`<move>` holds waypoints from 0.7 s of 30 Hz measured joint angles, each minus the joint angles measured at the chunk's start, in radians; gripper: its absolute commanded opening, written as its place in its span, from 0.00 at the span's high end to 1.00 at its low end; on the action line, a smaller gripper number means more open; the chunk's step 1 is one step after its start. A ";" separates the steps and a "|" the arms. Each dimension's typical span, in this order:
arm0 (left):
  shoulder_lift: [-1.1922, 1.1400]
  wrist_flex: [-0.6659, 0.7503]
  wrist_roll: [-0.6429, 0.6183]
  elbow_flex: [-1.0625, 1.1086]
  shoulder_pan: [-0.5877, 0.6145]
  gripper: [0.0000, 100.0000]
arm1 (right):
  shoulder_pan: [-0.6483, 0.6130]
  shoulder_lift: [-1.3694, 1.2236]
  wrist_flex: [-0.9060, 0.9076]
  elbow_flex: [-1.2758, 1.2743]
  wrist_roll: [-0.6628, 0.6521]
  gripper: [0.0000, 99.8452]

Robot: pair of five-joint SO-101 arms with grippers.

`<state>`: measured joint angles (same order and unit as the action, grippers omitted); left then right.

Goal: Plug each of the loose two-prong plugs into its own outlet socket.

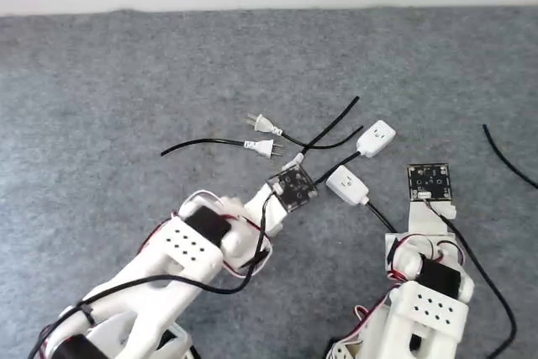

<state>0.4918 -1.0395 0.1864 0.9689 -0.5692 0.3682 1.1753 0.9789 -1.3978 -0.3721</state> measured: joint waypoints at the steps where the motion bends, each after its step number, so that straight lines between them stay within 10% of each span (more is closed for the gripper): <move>1: -0.009 0.020 -0.057 0.000 -0.005 0.92 | 0.000 0.000 0.000 0.000 0.000 0.99; 8: -0.129 0.178 -0.311 0.000 -0.014 0.88 | 0.000 0.000 0.000 0.000 -0.009 0.99; 21: -0.416 0.110 -0.391 -0.163 0.091 0.59 | 0.000 0.000 0.000 -0.015 -0.032 0.99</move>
<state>0.0760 -0.9291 -0.2048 0.8063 -0.4787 0.3682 1.1753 0.9789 -1.4131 -0.4043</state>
